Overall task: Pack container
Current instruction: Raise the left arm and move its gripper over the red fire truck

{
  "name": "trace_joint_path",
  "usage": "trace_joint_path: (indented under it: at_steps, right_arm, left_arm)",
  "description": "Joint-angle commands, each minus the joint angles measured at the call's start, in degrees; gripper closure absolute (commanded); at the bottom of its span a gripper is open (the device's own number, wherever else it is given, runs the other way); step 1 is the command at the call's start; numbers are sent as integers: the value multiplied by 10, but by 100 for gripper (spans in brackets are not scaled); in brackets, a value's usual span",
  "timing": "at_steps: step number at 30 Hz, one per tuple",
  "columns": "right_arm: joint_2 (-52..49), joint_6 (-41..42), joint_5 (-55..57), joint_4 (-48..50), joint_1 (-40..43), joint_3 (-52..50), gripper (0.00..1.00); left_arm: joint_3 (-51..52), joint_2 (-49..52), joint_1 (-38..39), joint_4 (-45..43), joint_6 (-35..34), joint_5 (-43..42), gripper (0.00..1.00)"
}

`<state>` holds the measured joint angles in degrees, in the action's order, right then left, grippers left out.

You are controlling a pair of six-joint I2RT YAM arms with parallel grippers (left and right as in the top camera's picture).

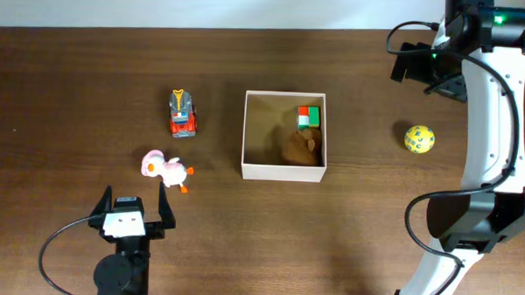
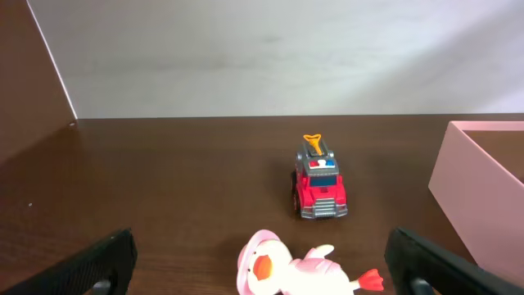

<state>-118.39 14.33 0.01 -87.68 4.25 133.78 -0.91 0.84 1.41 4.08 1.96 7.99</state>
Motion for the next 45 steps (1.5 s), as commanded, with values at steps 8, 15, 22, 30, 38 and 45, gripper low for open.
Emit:
trace_joint_path:
  at_steps: [8,15,22,30,38,45]
  right_arm:
    - [0,-3,7,0,0,11,1]
    - [0,-3,7,0,0,11,1]
    - [0,-3,7,0,0,11,1]
    - [0,-3,7,0,0,11,1]
    - [0,-3,7,0,0,11,1]
    - [0,-3,7,0,0,11,1]
  left_arm:
    - [4,-2,-5,-7,9,4,1]
    - [-9,-2,-5,-66,-34,4,1]
    - [-148,67,-5,-11,-39,28,1]
    - [-433,331,-5,93,-39,18,1]
    - [-880,751,-5,302,-37,-11,1]
    - [-993,973,-3,300,-37,-47,1]
